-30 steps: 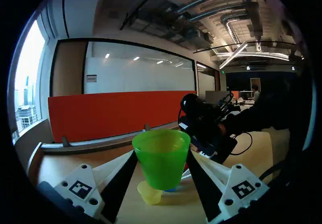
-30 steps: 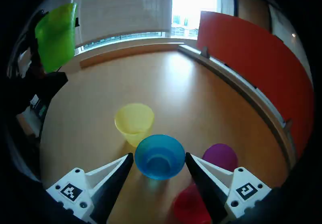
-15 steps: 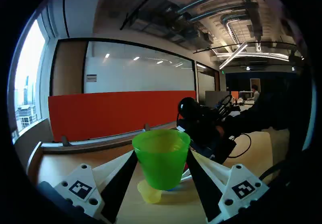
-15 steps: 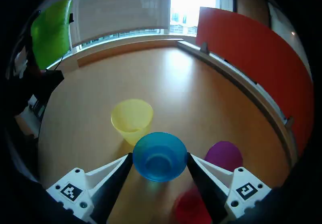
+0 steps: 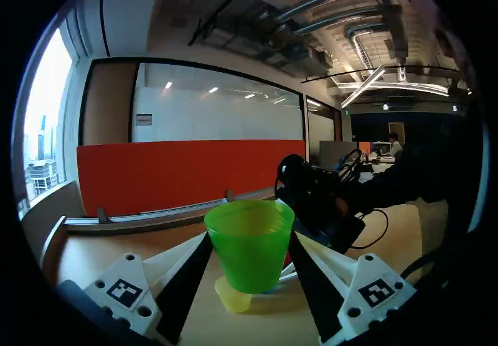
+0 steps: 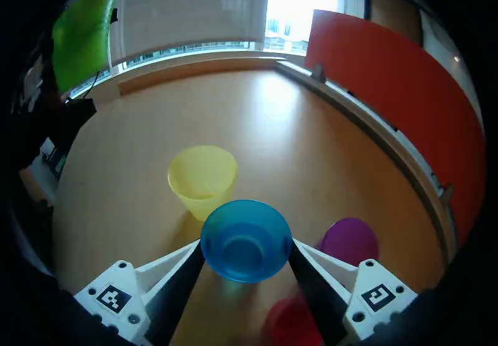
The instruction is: Pour water
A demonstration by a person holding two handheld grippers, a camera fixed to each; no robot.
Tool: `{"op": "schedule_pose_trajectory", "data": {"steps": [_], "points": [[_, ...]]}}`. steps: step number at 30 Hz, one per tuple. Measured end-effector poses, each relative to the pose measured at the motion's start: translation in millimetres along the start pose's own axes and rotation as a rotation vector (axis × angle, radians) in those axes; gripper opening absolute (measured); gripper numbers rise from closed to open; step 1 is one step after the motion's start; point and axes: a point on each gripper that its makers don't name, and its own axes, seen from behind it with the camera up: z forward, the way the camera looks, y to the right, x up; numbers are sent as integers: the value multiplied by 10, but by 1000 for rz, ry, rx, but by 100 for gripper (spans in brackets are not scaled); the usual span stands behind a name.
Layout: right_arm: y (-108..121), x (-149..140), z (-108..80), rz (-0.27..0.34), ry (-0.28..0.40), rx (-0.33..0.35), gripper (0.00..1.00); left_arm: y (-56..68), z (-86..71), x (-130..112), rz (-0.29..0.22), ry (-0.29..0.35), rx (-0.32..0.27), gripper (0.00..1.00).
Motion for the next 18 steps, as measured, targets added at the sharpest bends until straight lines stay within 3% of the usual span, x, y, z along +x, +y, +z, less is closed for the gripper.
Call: {"op": "schedule_pose_trajectory", "data": {"steps": [18], "points": [[-36,6,-13,48,62,0,92,2,5,-11,-3,0,1,84]]}}
